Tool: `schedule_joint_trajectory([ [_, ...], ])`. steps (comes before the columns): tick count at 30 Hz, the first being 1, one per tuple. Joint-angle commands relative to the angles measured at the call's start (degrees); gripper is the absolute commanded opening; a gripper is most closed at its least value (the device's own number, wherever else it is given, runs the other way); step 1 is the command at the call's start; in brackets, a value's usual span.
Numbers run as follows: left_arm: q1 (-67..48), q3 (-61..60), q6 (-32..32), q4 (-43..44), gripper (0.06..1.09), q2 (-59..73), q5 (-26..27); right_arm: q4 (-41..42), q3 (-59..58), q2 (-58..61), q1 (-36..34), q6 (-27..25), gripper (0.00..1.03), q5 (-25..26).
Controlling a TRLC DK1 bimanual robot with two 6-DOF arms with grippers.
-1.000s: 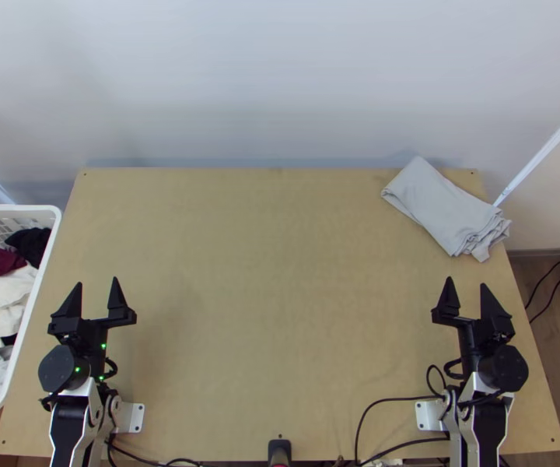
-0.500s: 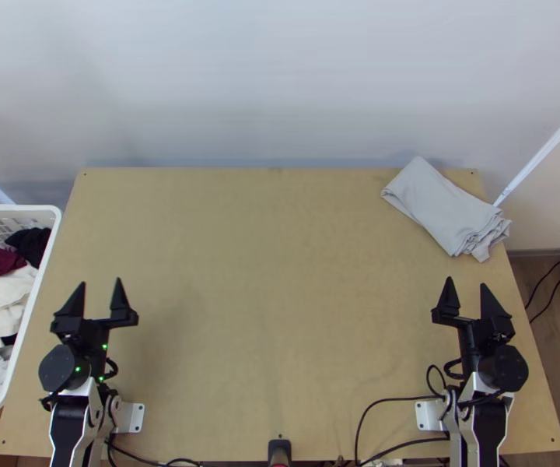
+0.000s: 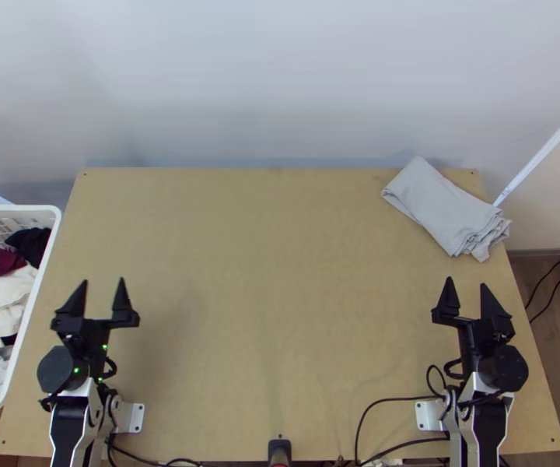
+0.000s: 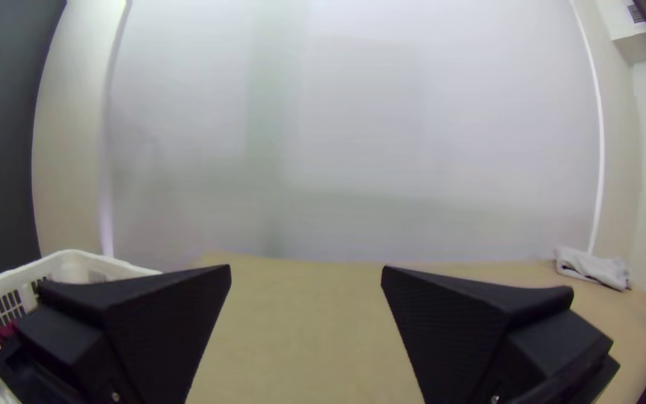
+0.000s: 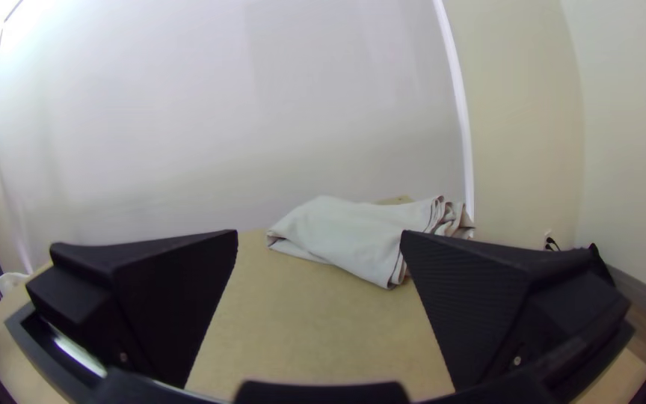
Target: Fold the t-shirt
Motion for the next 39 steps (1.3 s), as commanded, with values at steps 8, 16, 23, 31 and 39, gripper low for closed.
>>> schedule_joint_trajectory([
  [8,3.4,28.7,-2.0,-9.3,1.04,22.0,-17.9,-0.8,-0.4,-0.3,0.4,0.8,0.98,0.3],
  [16,34.9,56.1,-8.4,-30.0,1.04,50.7,4.2,-0.8,-0.4,-0.3,0.4,0.8,0.98,0.3],
  [23,50.1,70.7,-7.3,-38.0,1.04,74.3,13.0,-0.8,-0.4,-0.3,0.4,0.8,0.98,0.3],
  [31,58.0,79.8,-1.6,-44.7,1.04,96.3,15.1,-0.8,-0.4,-0.3,0.4,0.8,0.98,0.3],
  [39,61.4,85.5,0.9,-45.4,1.04,111.8,15.2,-0.8,-0.4,-0.4,0.4,0.8,0.98,0.3],
])
